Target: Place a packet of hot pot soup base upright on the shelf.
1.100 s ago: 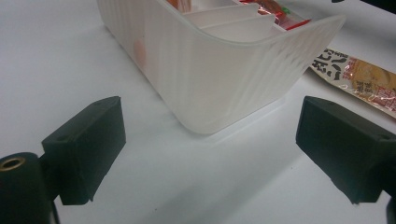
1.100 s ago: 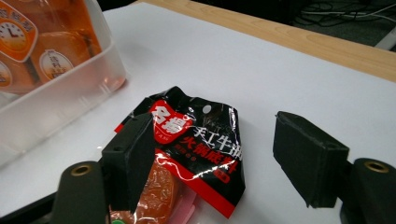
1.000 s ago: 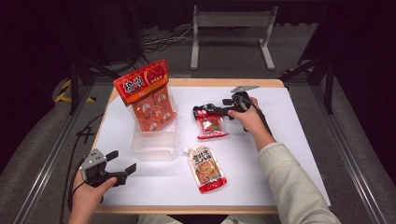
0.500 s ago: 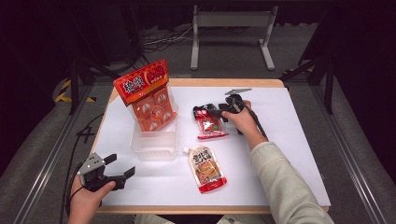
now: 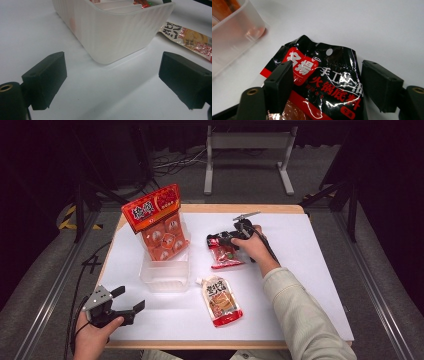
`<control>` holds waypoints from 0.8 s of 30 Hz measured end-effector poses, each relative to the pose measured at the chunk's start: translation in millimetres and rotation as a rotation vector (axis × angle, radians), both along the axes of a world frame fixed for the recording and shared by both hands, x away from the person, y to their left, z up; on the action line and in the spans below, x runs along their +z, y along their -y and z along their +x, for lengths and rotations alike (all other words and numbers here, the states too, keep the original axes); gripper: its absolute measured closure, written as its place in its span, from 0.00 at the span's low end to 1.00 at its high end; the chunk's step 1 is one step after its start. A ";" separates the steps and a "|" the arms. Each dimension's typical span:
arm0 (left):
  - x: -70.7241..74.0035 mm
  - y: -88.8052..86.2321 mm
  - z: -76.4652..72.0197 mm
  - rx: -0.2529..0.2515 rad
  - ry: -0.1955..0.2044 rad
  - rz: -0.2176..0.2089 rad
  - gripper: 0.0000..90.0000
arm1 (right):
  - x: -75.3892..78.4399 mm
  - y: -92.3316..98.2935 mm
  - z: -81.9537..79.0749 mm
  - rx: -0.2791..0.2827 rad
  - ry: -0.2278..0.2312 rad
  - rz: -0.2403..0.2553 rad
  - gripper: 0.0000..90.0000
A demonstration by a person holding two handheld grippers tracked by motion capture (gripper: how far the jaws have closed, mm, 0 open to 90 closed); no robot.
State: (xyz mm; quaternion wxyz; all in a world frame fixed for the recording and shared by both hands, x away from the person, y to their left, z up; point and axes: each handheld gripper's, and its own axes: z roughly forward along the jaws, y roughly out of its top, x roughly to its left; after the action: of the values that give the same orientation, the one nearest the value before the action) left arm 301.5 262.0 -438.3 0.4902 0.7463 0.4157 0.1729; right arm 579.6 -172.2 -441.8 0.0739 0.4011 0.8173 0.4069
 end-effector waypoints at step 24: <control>-0.4 0.5 2.4 -0.001 0.003 0.000 0.10 | 14.5 -2.2 -11.7 0.043 0.094 -0.148 0.94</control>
State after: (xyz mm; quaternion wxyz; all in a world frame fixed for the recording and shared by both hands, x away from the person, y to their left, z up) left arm 303.9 261.4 -438.7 0.4908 0.7464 0.4144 0.1738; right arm 567.8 -170.0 -427.3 0.1327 0.3575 0.8492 0.3652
